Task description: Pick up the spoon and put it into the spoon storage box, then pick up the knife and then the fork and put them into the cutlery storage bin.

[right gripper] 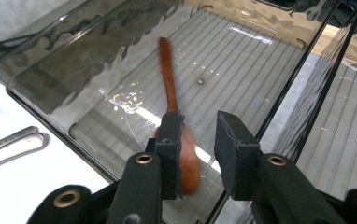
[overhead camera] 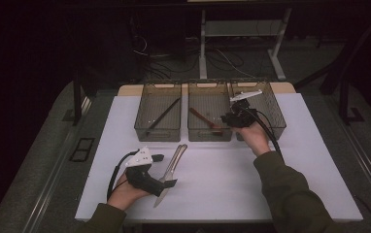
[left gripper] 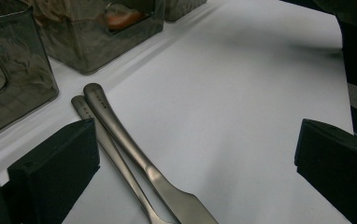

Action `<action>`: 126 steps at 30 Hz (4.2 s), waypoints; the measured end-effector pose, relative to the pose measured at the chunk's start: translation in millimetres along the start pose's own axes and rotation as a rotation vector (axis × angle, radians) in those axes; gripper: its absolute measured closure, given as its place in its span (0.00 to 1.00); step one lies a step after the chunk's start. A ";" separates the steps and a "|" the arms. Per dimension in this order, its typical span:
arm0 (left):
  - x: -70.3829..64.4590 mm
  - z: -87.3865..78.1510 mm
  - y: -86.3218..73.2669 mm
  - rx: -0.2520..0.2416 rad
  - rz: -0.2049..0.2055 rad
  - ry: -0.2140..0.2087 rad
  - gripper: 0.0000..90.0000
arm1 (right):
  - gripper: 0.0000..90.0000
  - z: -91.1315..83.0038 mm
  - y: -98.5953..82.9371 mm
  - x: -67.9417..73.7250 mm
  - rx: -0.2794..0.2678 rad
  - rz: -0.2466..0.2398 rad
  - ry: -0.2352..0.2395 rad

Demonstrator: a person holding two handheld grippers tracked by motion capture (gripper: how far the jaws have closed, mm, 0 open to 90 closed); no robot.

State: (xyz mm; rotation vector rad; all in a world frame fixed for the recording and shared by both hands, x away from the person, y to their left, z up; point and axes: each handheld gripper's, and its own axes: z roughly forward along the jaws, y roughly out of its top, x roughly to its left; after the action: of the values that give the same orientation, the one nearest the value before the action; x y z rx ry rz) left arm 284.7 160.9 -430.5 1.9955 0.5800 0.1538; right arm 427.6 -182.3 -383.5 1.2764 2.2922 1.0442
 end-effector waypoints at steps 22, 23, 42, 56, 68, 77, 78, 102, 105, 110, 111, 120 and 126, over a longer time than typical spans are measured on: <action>2.3 -1.1 -1.4 -0.004 -0.012 0.008 0.00 | 0.44 -49.3 -23.2 -13.9 -0.104 -0.028 0.139; 2.3 -1.1 -1.4 -0.004 -0.012 0.009 0.00 | 0.42 -51.7 -26.0 -14.6 -0.110 -0.021 0.146; 1.8 -1.6 0.1 -0.005 -0.008 0.022 0.00 | 0.31 -90.0 -92.7 -12.2 -0.183 -0.070 0.259; -0.1 -2.0 1.5 -0.004 -0.002 0.025 0.00 | 0.24 -98.3 -135.0 -9.9 -0.184 -0.056 0.225; -0.9 -2.0 1.5 -0.002 -0.005 0.029 0.00 | 0.20 -106.6 -171.5 -13.3 -0.160 -0.049 0.204; 0.8 -2.1 1.3 0.010 -0.001 0.039 0.00 | 0.20 -112.1 -184.6 -15.7 -0.157 -0.038 0.193; 1.3 -2.2 1.3 0.012 0.002 0.044 0.00 | 0.20 -112.6 -185.2 -15.4 -0.154 -0.036 0.194; 31.5 18.1 14.9 0.116 -0.073 0.180 0.81 | 0.20 -111.0 -182.9 -12.9 -0.157 -0.063 0.191; 32.1 24.4 14.3 0.151 -0.092 0.178 0.83 | 0.20 -110.4 -183.0 -12.8 -0.147 -0.063 0.188; 27.0 24.6 13.0 0.199 -0.117 0.164 0.94 | 0.20 -111.4 -183.4 -13.0 -0.149 -0.063 0.188; 26.2 24.2 13.0 0.204 -0.120 0.152 0.96 | 0.20 -111.4 -183.5 -13.2 -0.148 -0.062 0.187; 17.5 26.0 4.9 0.270 -0.135 0.152 0.99 | 0.20 -112.3 -183.4 -13.5 -0.152 -0.066 0.185; 12.9 25.6 3.9 0.267 -0.150 0.171 0.99 | 0.20 -112.4 -183.4 -13.3 -0.151 -0.066 0.183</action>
State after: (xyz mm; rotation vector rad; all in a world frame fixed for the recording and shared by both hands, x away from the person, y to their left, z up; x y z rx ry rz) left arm 306.2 144.8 -441.2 2.1991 0.8971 0.1631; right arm 259.8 -304.6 -440.9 1.0792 2.3167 1.3314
